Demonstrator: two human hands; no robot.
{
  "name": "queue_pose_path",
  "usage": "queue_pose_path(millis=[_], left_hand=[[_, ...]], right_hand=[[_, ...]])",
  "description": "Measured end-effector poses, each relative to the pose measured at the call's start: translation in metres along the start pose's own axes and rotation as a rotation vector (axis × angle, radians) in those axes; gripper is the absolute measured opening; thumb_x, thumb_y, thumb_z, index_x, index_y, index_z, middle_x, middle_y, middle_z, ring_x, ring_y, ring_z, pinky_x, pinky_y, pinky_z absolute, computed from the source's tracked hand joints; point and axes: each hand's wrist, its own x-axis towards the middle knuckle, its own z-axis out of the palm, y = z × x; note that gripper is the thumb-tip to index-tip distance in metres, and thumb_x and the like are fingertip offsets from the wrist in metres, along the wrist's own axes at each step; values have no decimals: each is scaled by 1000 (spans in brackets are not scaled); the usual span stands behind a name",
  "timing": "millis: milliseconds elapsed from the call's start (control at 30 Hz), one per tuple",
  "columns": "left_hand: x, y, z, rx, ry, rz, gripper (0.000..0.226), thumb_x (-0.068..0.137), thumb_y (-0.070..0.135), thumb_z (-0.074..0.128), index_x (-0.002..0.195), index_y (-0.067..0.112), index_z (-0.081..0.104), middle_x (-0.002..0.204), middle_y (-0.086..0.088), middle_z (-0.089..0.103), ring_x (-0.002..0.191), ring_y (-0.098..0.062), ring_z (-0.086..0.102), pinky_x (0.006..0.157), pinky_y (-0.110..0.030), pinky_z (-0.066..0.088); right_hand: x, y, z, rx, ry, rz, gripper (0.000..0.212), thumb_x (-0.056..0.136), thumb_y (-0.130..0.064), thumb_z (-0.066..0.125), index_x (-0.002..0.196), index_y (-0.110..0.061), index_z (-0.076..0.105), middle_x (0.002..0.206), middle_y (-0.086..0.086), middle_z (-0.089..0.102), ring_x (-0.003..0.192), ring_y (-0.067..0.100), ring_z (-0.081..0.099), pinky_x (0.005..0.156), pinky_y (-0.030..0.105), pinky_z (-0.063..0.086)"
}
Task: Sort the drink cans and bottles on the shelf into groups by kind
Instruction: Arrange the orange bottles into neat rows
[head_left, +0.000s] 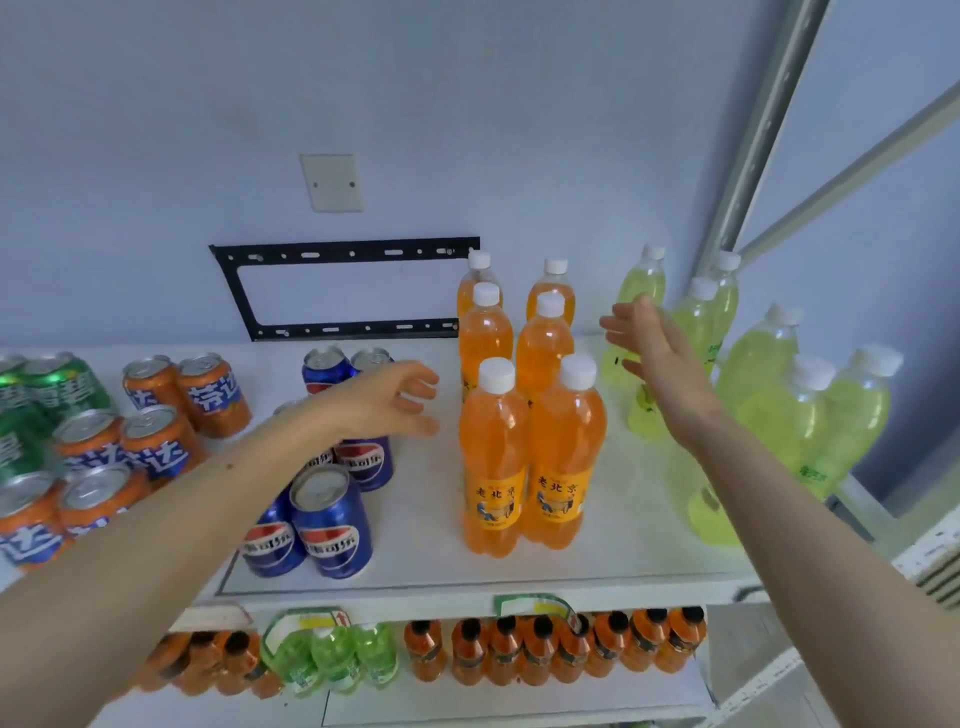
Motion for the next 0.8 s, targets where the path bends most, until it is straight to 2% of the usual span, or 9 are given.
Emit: queue_pose_path(millis=[100, 233, 300, 367, 500, 567, 667, 733, 800], left_hand=[[31, 7, -9, -55, 126, 27, 78, 78, 27, 78, 143, 23, 35, 142, 1, 47, 123, -17, 52, 104, -40, 46], [73, 14, 0, -48, 154, 180, 86, 75, 36, 79, 145, 26, 30, 145, 4, 41, 131, -16, 43, 101, -31, 42], [88, 17, 1, -58, 116, 244, 82, 75, 36, 81, 141, 30, 33, 137, 11, 47, 121, -7, 48, 98, -26, 43], [101, 18, 3, 8, 62, 273, 76, 71, 39, 83, 134, 34, 40, 127, 15, 53, 114, -1, 53, 98, -31, 49], [120, 8, 4, 32, -30, 242, 82, 59, 48, 86, 128, 42, 42, 120, 15, 59, 111, -6, 59, 93, -36, 54], [126, 0, 5, 14, -60, 205, 74, 60, 46, 86, 123, 43, 47, 116, 15, 62, 108, -5, 61, 92, -33, 55], [125, -2, 7, 20, -83, 182, 60, 67, 38, 86, 114, 46, 50, 114, 14, 64, 105, -4, 62, 88, -26, 54], [124, 1, 8, 29, -90, 187, 61, 68, 38, 85, 117, 45, 49, 117, 15, 62, 107, -5, 61, 91, -28, 54], [121, 3, 9, 25, -100, 200, 64, 68, 39, 84, 122, 42, 49, 119, 16, 62, 109, -5, 61, 92, -30, 54]], right_hand=[[32, 5, 16, -68, -51, 32, 54, 89, -71, 37, 122, -30, 51, 127, -8, 58, 119, 12, 54, 105, 43, 43], [57, 14, 39, -133, -219, 61, 56, 87, -62, 55, 131, -27, 49, 125, -7, 58, 115, 12, 57, 88, 27, 47], [64, 15, 44, -148, -290, 38, 45, 86, -53, 62, 124, -29, 53, 115, -11, 63, 105, 1, 61, 77, 15, 48], [67, 17, 47, -137, -337, 27, 34, 85, -45, 67, 114, -31, 57, 104, -14, 67, 91, -8, 64, 71, 9, 48], [76, 28, 51, -154, -332, -12, 44, 78, -54, 71, 113, -31, 59, 106, -10, 69, 97, 2, 66, 84, 25, 54], [81, 34, 53, -158, -298, -30, 37, 78, -52, 72, 104, -27, 63, 96, -7, 71, 90, 8, 68, 82, 34, 56], [83, 38, 57, -142, -251, -52, 22, 82, -41, 73, 94, -25, 63, 85, -7, 70, 80, 7, 67, 76, 31, 55], [83, 39, 59, -144, -225, -54, 21, 82, -41, 72, 93, -25, 63, 84, -9, 70, 78, 6, 66, 74, 29, 54], [84, 38, 58, -128, -213, -53, 21, 83, -41, 72, 92, -25, 63, 83, -7, 70, 78, 9, 67, 74, 32, 55]])
